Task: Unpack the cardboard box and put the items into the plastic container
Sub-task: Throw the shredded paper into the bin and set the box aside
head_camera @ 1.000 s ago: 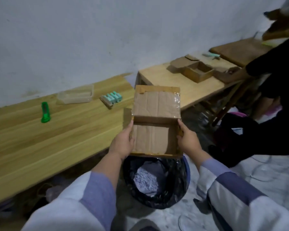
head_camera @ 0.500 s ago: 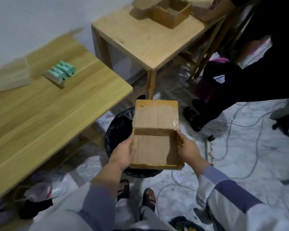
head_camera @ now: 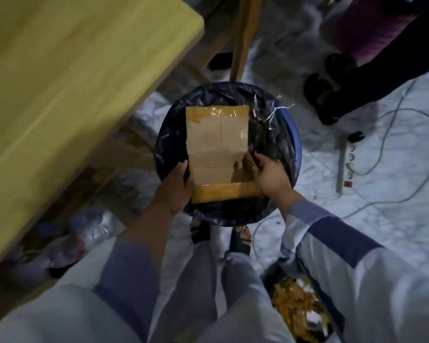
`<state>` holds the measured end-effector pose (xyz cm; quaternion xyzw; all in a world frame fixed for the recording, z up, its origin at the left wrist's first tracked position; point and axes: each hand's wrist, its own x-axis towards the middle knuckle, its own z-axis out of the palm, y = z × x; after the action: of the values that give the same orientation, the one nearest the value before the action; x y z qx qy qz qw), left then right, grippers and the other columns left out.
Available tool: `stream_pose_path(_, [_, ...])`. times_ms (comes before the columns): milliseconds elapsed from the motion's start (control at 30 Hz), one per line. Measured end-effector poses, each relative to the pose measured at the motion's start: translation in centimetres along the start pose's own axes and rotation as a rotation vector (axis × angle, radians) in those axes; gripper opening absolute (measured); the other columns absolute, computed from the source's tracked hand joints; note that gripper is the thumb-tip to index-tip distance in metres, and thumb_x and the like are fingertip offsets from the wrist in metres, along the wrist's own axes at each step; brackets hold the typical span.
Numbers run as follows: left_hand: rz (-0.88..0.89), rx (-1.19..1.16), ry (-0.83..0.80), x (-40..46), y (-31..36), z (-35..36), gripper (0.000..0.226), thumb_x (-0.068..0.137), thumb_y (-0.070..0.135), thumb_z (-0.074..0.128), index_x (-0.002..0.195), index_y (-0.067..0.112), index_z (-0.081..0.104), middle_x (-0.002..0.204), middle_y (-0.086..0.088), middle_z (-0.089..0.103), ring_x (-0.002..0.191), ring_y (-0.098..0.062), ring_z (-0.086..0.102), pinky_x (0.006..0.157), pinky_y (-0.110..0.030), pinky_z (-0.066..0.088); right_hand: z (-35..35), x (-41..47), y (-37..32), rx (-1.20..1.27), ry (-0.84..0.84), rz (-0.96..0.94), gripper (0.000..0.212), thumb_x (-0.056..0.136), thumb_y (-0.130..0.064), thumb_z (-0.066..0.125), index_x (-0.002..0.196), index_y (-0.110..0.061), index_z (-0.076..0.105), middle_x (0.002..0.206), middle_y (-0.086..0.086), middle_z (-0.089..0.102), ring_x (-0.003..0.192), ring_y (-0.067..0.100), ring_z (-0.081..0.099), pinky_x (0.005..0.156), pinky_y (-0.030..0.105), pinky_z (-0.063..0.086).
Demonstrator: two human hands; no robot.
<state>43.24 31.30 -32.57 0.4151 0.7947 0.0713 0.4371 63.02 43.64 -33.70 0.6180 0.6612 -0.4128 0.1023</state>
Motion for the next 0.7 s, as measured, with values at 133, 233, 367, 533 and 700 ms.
stream_pose_path(133, [-0.005, -0.004, 0.015, 0.2, 0.6, 0.0, 0.041, 0.096, 0.007, 0.046, 0.137, 0.005, 0.045, 0.143, -0.013, 0.046, 0.131, -0.027, 0.042, 0.099, -0.023, 0.033, 0.4, -0.3, -0.7, 0.028, -0.047, 0.008, 0.039, 0.092, -0.017, 0.049, 0.130, -0.020, 0.054, 0.125, 0.016, 0.063, 0.114, 0.035, 0.059, 0.098, 0.041, 0.048])
stream_pose_path(233, [0.000, -0.060, 0.036, -0.5, 1.5, -0.6, 0.041, 0.091, 0.004, 0.049, 0.132, 0.006, 0.052, 0.136, -0.017, 0.051, 0.125, -0.030, 0.048, 0.100, -0.025, 0.034, -0.6, -1.0, -1.8, 0.021, -0.055, 0.000, 0.037, 0.091, -0.016, 0.051, 0.127, -0.021, 0.057, 0.122, 0.015, 0.065, 0.112, 0.033, 0.060, 0.096, 0.037, 0.048])
stream_pose_path(367, [0.014, -0.063, 0.001, -2.3, 3.6, -2.2, 0.043, 0.096, 0.012, 0.047, 0.138, 0.010, 0.046, 0.140, -0.013, 0.047, 0.123, -0.028, 0.050, 0.100, -0.025, 0.036, -3.1, -3.1, -3.7, 0.005, -0.055, -0.054, 0.036, 0.092, -0.017, 0.051, 0.127, -0.018, 0.057, 0.124, 0.017, 0.063, 0.113, 0.034, 0.059, 0.098, 0.039, 0.048])
stream_pose_path(533, [0.027, -0.059, 0.036, -6.3, 7.6, -5.5, 0.038, 0.097, 0.019, 0.045, 0.134, 0.021, 0.051, 0.139, -0.005, 0.051, 0.120, -0.025, 0.053, 0.100, -0.032, 0.044, -7.9, -7.8, -6.4, -0.039, -0.039, -0.143, 0.036, 0.091, -0.014, 0.051, 0.127, -0.015, 0.058, 0.126, 0.014, 0.063, 0.116, 0.031, 0.058, 0.099, 0.036, 0.046])
stream_pose_path(700, [0.102, -0.105, 0.096, -11.3, 11.8, -10.5, 0.036, 0.097, 0.016, 0.043, 0.132, 0.018, 0.053, 0.134, -0.004, 0.057, 0.118, -0.022, 0.056, 0.095, -0.025, 0.043, -13.7, -13.0, -11.0, -0.104, 0.035, -0.280, 0.037, 0.090, -0.013, 0.051, 0.126, -0.014, 0.058, 0.125, 0.010, 0.064, 0.118, 0.027, 0.058, 0.097, 0.031, 0.044])
